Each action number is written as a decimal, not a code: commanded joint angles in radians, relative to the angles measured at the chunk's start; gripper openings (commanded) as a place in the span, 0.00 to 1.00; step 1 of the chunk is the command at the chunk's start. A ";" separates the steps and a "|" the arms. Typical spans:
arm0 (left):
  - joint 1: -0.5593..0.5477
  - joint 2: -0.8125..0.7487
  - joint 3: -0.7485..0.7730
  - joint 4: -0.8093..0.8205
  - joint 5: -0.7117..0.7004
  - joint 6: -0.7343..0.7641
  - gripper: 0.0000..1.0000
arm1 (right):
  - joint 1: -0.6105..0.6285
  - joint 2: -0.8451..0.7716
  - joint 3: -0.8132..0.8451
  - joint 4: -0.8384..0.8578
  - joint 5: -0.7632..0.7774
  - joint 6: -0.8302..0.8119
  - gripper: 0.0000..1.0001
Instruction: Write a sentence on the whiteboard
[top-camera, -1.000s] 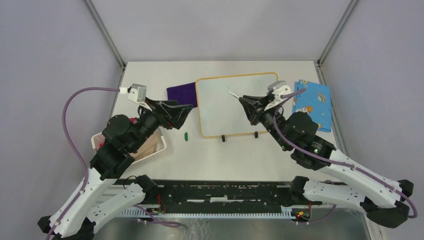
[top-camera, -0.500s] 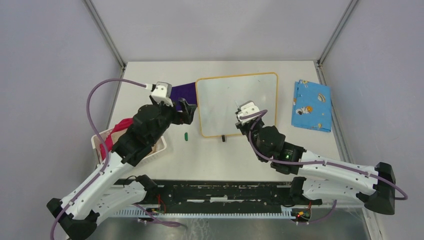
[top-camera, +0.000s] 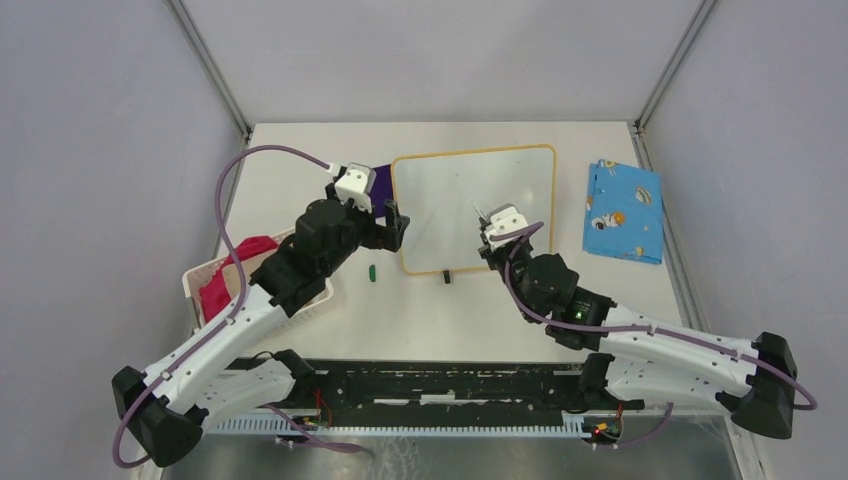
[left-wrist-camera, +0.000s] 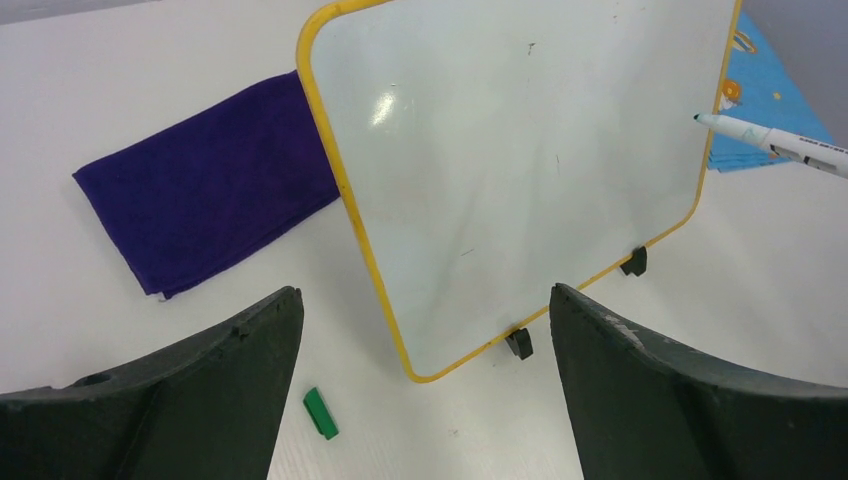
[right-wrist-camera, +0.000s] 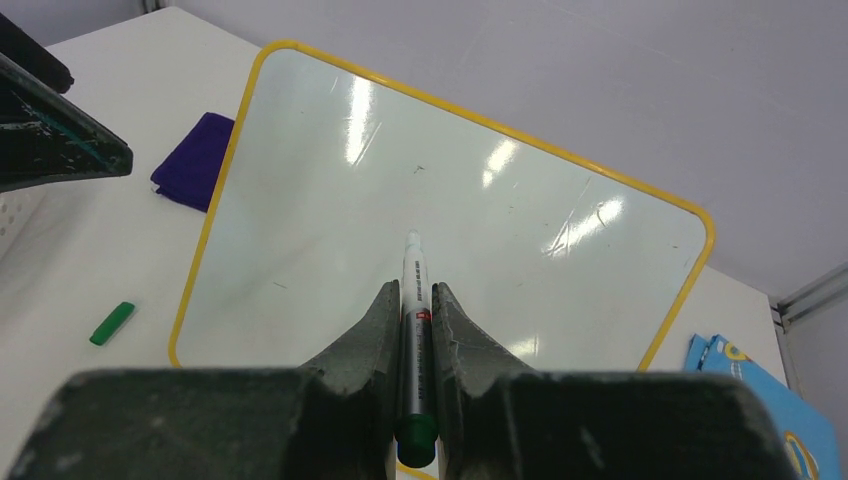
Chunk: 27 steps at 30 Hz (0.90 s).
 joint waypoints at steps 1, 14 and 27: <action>0.005 -0.008 0.016 0.056 0.023 -0.048 0.96 | 0.000 -0.067 -0.002 0.029 -0.016 0.008 0.00; 0.005 0.029 0.068 0.035 -0.282 -0.123 1.00 | 0.000 -0.137 -0.038 -0.011 -0.100 0.009 0.00; 0.300 0.128 -0.041 0.198 0.283 -0.300 1.00 | -0.001 -0.160 -0.056 0.028 -0.134 0.023 0.00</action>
